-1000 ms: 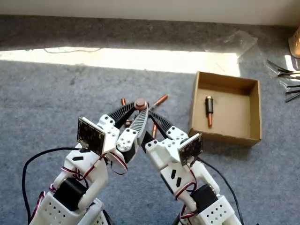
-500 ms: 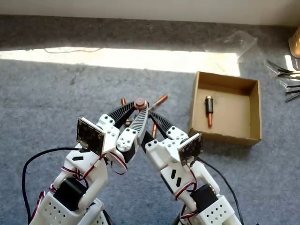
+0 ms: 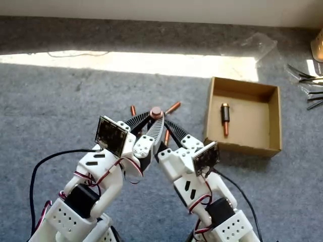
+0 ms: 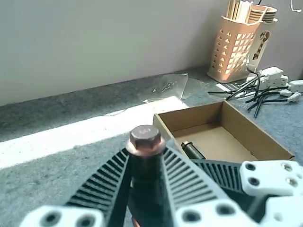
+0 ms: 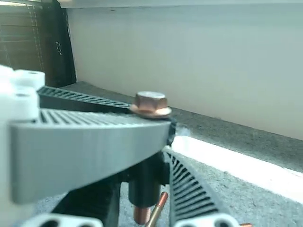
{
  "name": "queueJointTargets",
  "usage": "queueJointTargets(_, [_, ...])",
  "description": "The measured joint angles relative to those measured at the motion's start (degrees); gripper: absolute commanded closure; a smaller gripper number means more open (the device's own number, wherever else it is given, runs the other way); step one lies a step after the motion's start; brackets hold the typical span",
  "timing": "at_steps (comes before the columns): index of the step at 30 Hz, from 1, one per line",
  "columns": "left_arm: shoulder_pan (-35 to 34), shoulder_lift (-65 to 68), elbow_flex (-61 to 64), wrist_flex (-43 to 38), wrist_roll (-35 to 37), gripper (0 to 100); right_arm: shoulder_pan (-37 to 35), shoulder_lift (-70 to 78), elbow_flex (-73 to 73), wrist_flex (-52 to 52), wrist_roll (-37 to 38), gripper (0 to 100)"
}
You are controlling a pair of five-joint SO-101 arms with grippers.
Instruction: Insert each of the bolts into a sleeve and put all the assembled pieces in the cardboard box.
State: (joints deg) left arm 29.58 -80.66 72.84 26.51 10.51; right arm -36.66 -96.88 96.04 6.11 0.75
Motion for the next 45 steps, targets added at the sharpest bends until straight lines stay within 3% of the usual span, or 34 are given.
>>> queueJointTargets(17, [-0.35,0.0,0.0,0.0,0.09,99,0.0,0.0,0.0,0.0,0.0,99.5])
queueJointTargets(23, [-0.44,0.0,0.0,0.0,-0.18,88,0.0,0.0,0.0,0.0,0.0,99.5])
queueJointTargets(40, [-1.05,0.7,0.09,0.0,-0.18,86,0.0,-0.09,0.0,0.0,0.0,99.5])
queueJointTargets(45, [-1.05,0.7,0.09,0.0,-0.18,79,0.0,0.0,0.0,0.0,0.0,99.5])
